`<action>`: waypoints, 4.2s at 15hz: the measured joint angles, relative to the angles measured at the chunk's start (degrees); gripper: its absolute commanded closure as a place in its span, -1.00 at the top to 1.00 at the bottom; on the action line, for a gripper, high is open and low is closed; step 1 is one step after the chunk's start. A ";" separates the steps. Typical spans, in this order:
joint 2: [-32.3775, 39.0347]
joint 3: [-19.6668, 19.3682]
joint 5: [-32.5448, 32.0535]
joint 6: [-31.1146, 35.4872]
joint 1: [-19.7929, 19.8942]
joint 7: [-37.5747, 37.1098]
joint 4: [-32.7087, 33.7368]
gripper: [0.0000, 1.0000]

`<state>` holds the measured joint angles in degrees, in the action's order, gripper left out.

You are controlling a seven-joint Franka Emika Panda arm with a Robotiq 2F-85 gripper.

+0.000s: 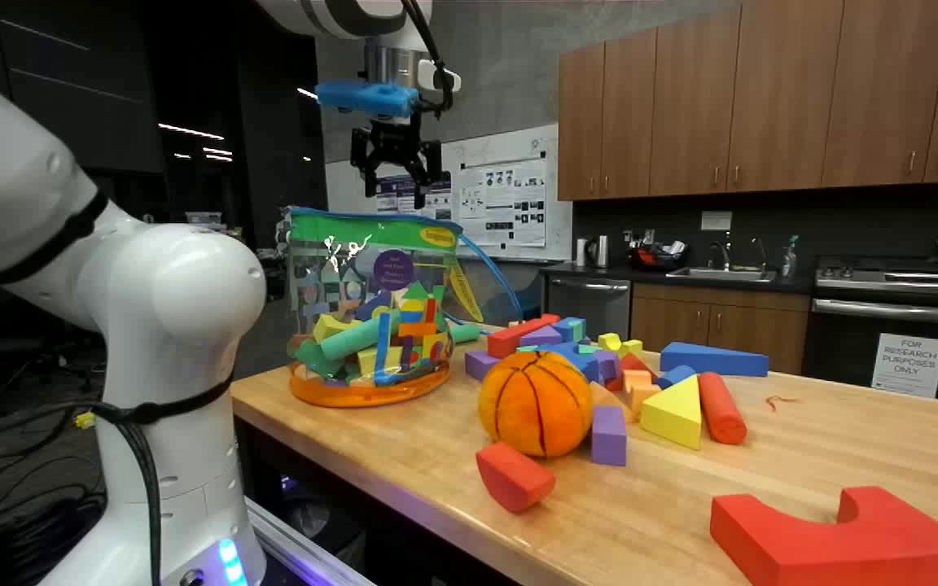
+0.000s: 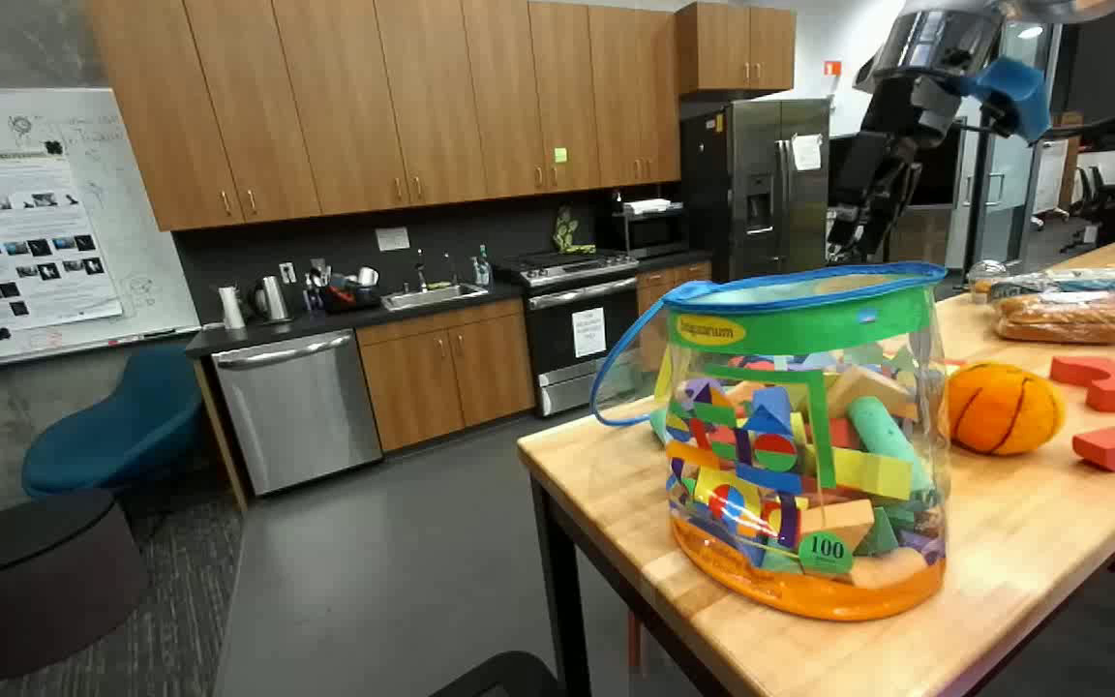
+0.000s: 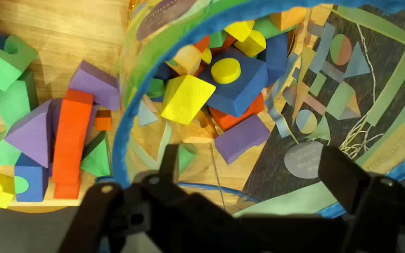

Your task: Put the objects on the table inside the basket

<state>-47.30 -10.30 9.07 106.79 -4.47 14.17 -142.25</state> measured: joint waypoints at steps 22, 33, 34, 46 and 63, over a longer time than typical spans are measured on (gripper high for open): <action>-0.01 0.00 0.00 0.01 0.00 0.00 0.00 1.00; -0.02 0.04 0.00 0.23 0.11 0.00 0.42 1.00; -0.02 0.00 0.10 0.41 0.12 0.00 0.96 1.00; 1.16 -9.47 8.85 7.35 3.99 -0.15 11.52 1.00; 12.47 -19.67 9.13 18.35 9.72 0.86 16.49 1.00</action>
<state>-34.83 -29.97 18.20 125.14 5.25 15.03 -125.75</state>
